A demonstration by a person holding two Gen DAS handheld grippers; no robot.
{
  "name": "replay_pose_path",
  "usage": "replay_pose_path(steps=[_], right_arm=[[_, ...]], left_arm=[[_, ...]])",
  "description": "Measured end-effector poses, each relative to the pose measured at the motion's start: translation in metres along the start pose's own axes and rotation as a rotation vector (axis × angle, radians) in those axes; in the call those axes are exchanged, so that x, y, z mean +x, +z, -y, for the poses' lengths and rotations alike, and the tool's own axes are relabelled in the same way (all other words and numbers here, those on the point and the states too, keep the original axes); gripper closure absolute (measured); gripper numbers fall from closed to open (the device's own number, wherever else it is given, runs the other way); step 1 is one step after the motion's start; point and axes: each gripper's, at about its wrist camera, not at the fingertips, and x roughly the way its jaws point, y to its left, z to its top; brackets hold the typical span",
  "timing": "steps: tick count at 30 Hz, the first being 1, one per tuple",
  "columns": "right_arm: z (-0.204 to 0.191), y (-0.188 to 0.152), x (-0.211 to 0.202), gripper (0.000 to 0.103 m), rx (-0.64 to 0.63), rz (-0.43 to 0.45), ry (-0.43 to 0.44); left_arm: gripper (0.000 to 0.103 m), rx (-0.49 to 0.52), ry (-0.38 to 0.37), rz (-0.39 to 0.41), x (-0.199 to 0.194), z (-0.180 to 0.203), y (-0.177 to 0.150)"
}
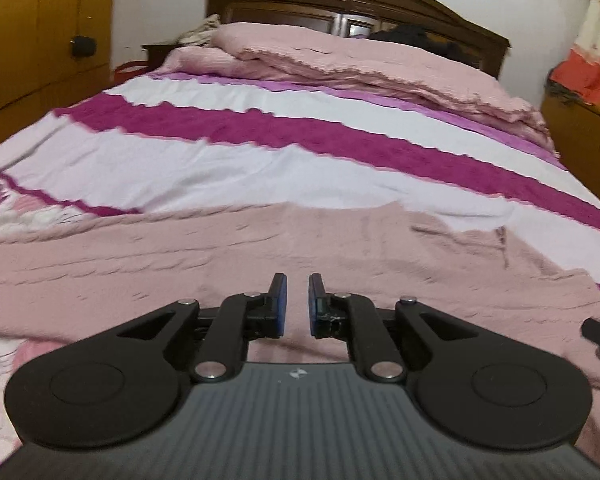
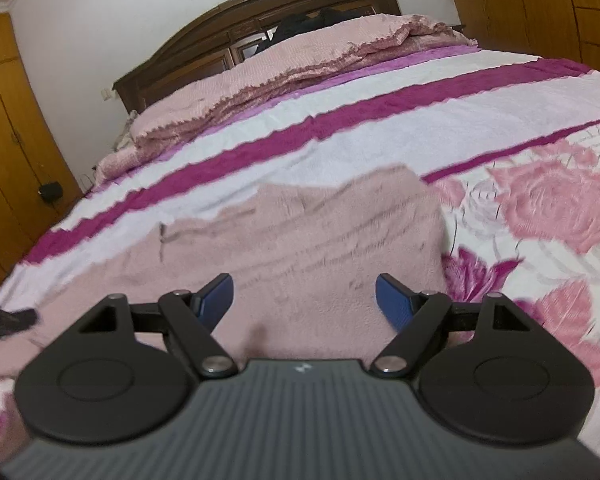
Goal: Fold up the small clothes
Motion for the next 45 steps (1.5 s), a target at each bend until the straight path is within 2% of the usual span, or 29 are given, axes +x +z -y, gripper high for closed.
replay_pose_path(steps=[4, 6, 9, 12, 13, 15, 17, 19, 23, 26, 30, 33, 42, 45], right_arm=[[0.013, 0.042, 0.0, 0.023, -0.072, -0.013, 0.028], [0.028, 0.061, 0.013, 0.023, -0.076, -0.055, 0.031], [0.066, 0.079, 0.047, 0.023, 0.029, -0.162, 0.03], [0.102, 0.082, 0.085, 0.022, 0.156, -0.321, 0.087], [0.11, 0.081, 0.095, 0.022, 0.177, -0.351, 0.126], [0.117, 0.082, 0.102, 0.021, 0.202, -0.355, 0.236], [0.121, 0.083, 0.11, 0.021, 0.276, -0.394, 0.397], [0.116, 0.08, 0.117, 0.022, 0.309, -0.424, 0.503], [0.093, 0.075, 0.115, 0.021, 0.237, -0.369, 0.621], [0.072, 0.075, 0.11, 0.021, 0.182, -0.328, 0.677], [0.044, 0.07, 0.113, 0.022, 0.054, -0.344, 0.616], [0.032, 0.063, 0.112, 0.027, -0.052, -0.342, 0.562], [0.006, 0.052, 0.08, 0.027, -0.301, -0.224, 0.376], [0.004, 0.048, 0.075, 0.028, -0.34, -0.202, 0.298]], left_arm=[[0.092, -0.002, -0.043, -0.03, 0.019, 0.011, 0.001], [0.092, -0.009, -0.053, -0.052, 0.029, 0.011, -0.004], [0.092, -0.02, -0.05, -0.091, 0.042, 0.007, -0.015], [0.092, -0.011, -0.052, -0.087, 0.047, 0.002, -0.019], [0.091, -0.004, -0.052, -0.087, 0.048, 0.002, -0.019], [0.091, 0.006, -0.048, -0.086, 0.048, 0.003, -0.02], [0.091, 0.014, -0.043, -0.082, 0.049, 0.004, -0.021], [0.091, 0.026, -0.035, -0.078, 0.049, 0.006, -0.022], [0.091, 0.04, -0.027, -0.072, 0.048, 0.009, -0.023], [0.091, 0.037, -0.031, -0.07, 0.048, 0.007, -0.024], [0.091, 0.037, -0.035, -0.063, 0.048, 0.006, -0.026], [0.09, 0.042, -0.039, -0.055, 0.047, 0.005, -0.027], [0.088, 0.043, -0.05, -0.042, 0.047, 0.002, -0.031], [0.088, 0.043, -0.049, -0.039, 0.047, 0.002, -0.031]])
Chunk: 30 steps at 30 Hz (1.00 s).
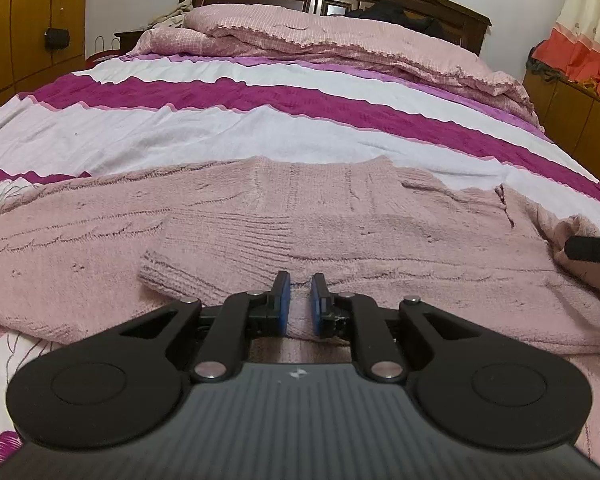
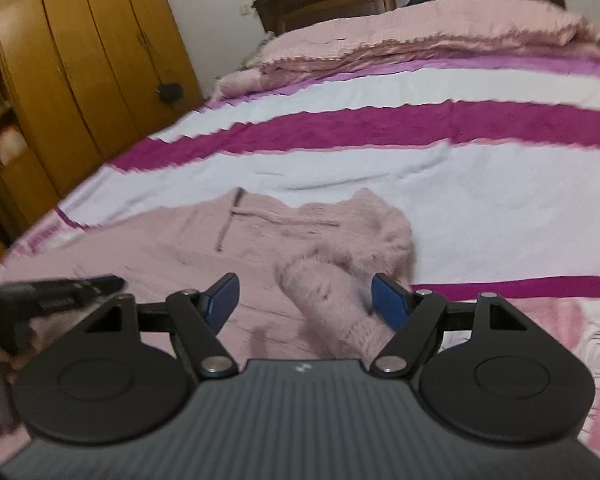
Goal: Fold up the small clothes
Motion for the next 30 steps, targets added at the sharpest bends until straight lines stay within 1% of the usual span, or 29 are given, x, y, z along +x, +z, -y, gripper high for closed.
replay_pose_path(steps=[2, 5, 6, 7, 8, 10, 12, 13, 15, 16, 18, 20, 23, 26, 28, 30], right_arm=[[0.006, 0.001, 0.002, 0.028, 0.032, -0.004, -0.01], [0.019, 0.006, 0.01, 0.028, 0.13, -0.009, -0.003], [0.019, 0.008, 0.011, 0.042, 0.144, -0.004, 0.008], [0.02, 0.011, 0.013, 0.071, 0.153, -0.006, 0.017], [0.021, 0.013, 0.014, 0.083, 0.158, -0.011, 0.011], [0.022, 0.015, 0.009, 0.085, 0.131, 0.033, -0.031], [0.027, 0.017, 0.002, 0.085, 0.125, 0.096, -0.108], [0.034, 0.017, -0.002, 0.085, 0.145, 0.124, -0.15], [0.05, 0.016, -0.005, 0.085, 0.161, 0.166, -0.267], [0.057, 0.014, -0.003, 0.085, 0.15, 0.162, -0.316], [0.072, 0.01, 0.007, 0.085, 0.143, 0.114, -0.394], [0.085, 0.005, 0.014, 0.085, 0.168, 0.08, -0.42], [0.091, 0.003, 0.011, 0.085, 0.198, 0.097, -0.431], [0.083, 0.006, 0.003, 0.083, 0.199, 0.099, -0.446], [0.073, 0.009, -0.002, 0.083, 0.2, 0.103, -0.434], [0.06, 0.01, -0.017, 0.083, 0.181, 0.116, -0.392]], left_arm=[[0.088, 0.006, 0.003, 0.003, 0.0, 0.002, 0.0], [0.088, 0.017, 0.007, 0.007, 0.0, 0.003, -0.001], [0.088, 0.017, 0.007, 0.008, 0.0, 0.003, -0.001], [0.088, 0.017, 0.006, 0.009, 0.001, 0.003, -0.001], [0.088, 0.017, 0.006, 0.009, 0.0, 0.003, -0.001], [0.088, 0.016, 0.003, 0.009, 0.0, 0.003, -0.001], [0.088, 0.014, 0.0, 0.011, 0.0, 0.002, -0.002], [0.088, 0.014, -0.001, 0.012, -0.001, 0.002, -0.002], [0.088, 0.016, 0.0, 0.013, 0.0, 0.003, -0.003], [0.088, 0.017, 0.001, 0.013, 0.0, 0.002, -0.003], [0.088, 0.027, 0.006, 0.017, 0.0, 0.003, -0.003], [0.088, 0.033, 0.01, 0.019, 0.0, 0.003, -0.003], [0.088, 0.038, 0.012, 0.021, 0.001, 0.004, -0.004], [0.088, 0.045, 0.016, 0.024, 0.001, 0.006, -0.005], [0.088, 0.049, 0.019, 0.024, 0.001, 0.007, -0.006], [0.088, 0.049, 0.019, 0.024, 0.002, 0.007, -0.005]])
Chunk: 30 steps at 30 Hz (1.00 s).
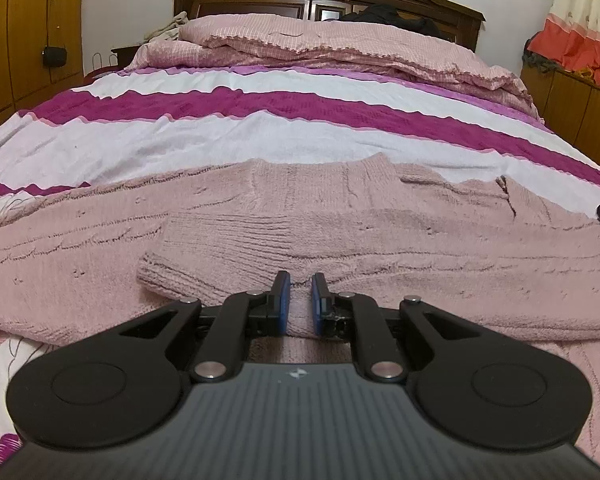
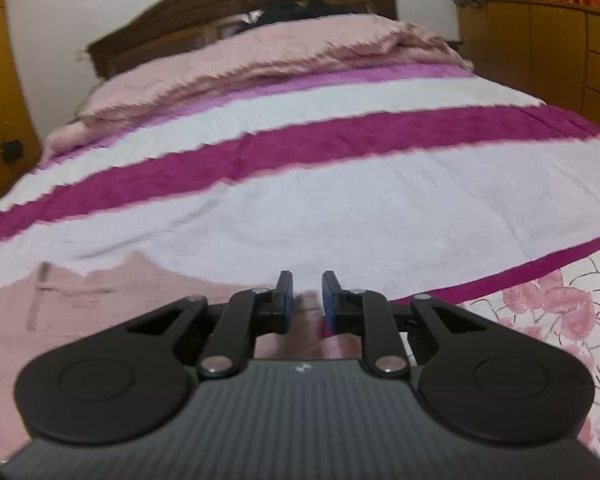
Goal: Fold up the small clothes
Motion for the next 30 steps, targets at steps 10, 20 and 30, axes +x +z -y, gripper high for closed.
replay_pose_path(steps=[10, 20, 30], right_arm=[[-0.03, -0.051, -0.02, 0.05, -0.173, -0.106, 0.032], [-0.025, -0.046, -0.056, 0.048, -0.099, -0.079, -0.036], [-0.006, -0.066, -0.108, 0.048, 0.01, -0.071, 0.017]], left_arm=[[0.087, -0.01, -0.009, -0.025, -0.003, -0.003, 0.004], [0.054, -0.038, 0.047, -0.054, -0.062, -0.034, 0.004], [0.047, -0.081, 0.11, -0.065, -0.114, -0.067, -0.009]])
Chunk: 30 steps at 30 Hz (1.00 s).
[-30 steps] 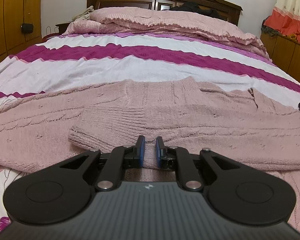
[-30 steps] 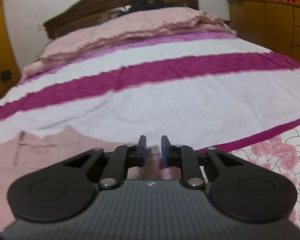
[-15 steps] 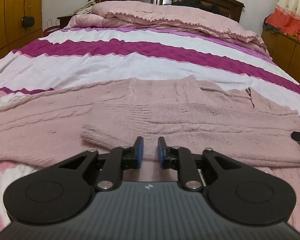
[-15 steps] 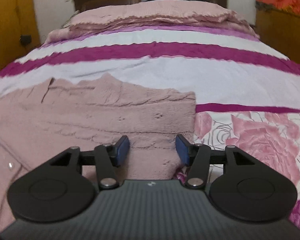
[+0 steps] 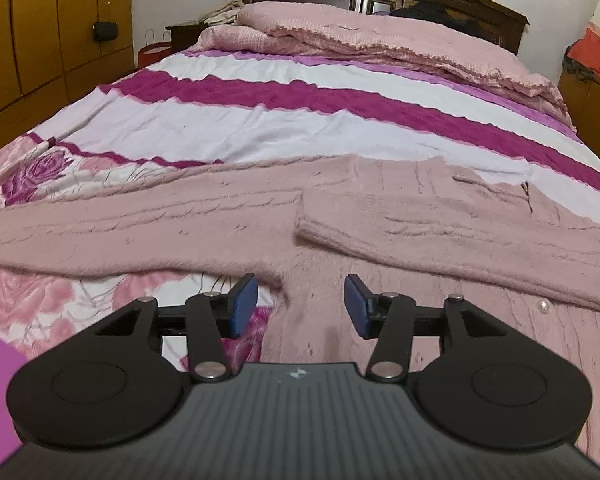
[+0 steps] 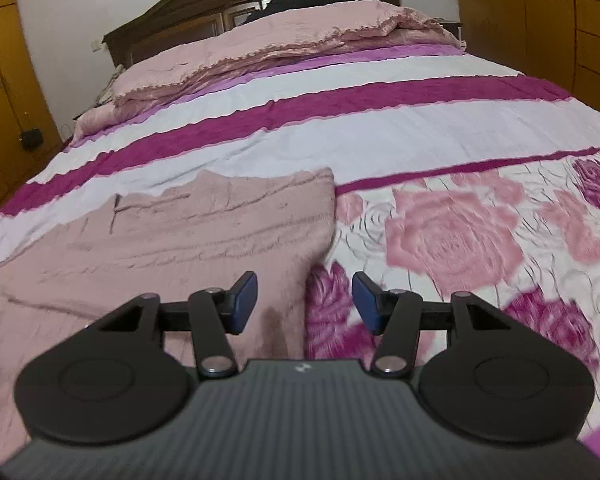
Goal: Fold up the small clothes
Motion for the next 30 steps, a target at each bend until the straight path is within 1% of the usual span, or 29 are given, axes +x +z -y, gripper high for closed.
replay_pose_path(steps=[3, 6, 7, 9, 10, 11, 12, 14, 15, 17, 19, 21, 26, 28, 30], right_arm=[[-0.007, -0.01, -0.006, 0.048, -0.065, -0.015, 0.037], [-0.022, -0.018, -0.002, 0.048, -0.144, -0.041, 0.076], [-0.029, -0.02, 0.001, 0.048, -0.182, -0.049, 0.075], [-0.042, -0.023, 0.008, 0.05, -0.258, -0.069, 0.037], [-0.045, -0.024, 0.012, 0.056, -0.286, -0.071, 0.005], [-0.047, -0.026, 0.015, 0.066, -0.304, -0.07, -0.035], [-0.046, -0.025, 0.016, 0.082, -0.31, -0.072, -0.053], [-0.041, -0.024, 0.011, 0.088, -0.276, -0.052, -0.067], [-0.039, -0.023, 0.009, 0.089, -0.27, -0.04, -0.098], [-0.032, -0.023, 0.005, 0.09, -0.241, -0.024, -0.148], [-0.021, -0.024, 0.008, 0.09, -0.195, -0.052, -0.155], [-0.014, -0.027, 0.012, 0.09, -0.168, -0.073, -0.142], [-0.018, -0.027, 0.011, 0.086, -0.18, -0.102, -0.12], [-0.018, -0.027, 0.005, 0.079, -0.146, -0.11, -0.113], [-0.017, -0.025, -0.004, 0.077, -0.096, -0.115, -0.096]], left_arm=[[0.046, 0.009, 0.003, -0.011, -0.002, 0.002, -0.006], [0.046, 0.02, 0.008, -0.025, 0.001, 0.008, -0.012], [0.046, 0.025, 0.009, -0.029, 0.002, 0.01, -0.014], [0.046, 0.032, 0.017, -0.043, 0.007, 0.012, -0.018], [0.046, 0.034, 0.024, -0.053, 0.01, 0.012, -0.02], [0.046, 0.033, 0.031, -0.063, 0.014, 0.013, -0.021], [0.046, 0.031, 0.037, -0.074, 0.017, 0.012, -0.023], [0.046, 0.019, 0.037, -0.089, 0.022, 0.009, -0.026], [0.046, 0.014, 0.034, -0.09, 0.023, 0.008, -0.026], [0.046, 0.012, 0.031, -0.092, 0.024, 0.007, -0.026], [0.046, 0.012, 0.031, -0.093, 0.025, 0.006, -0.027], [0.046, 0.016, 0.033, -0.094, 0.026, 0.007, -0.027], [0.045, 0.013, 0.033, -0.096, 0.025, 0.007, -0.027], [0.045, 0.005, 0.032, -0.098, 0.022, 0.004, -0.026], [0.045, -0.007, 0.032, -0.099, 0.017, 0.0, -0.026]])
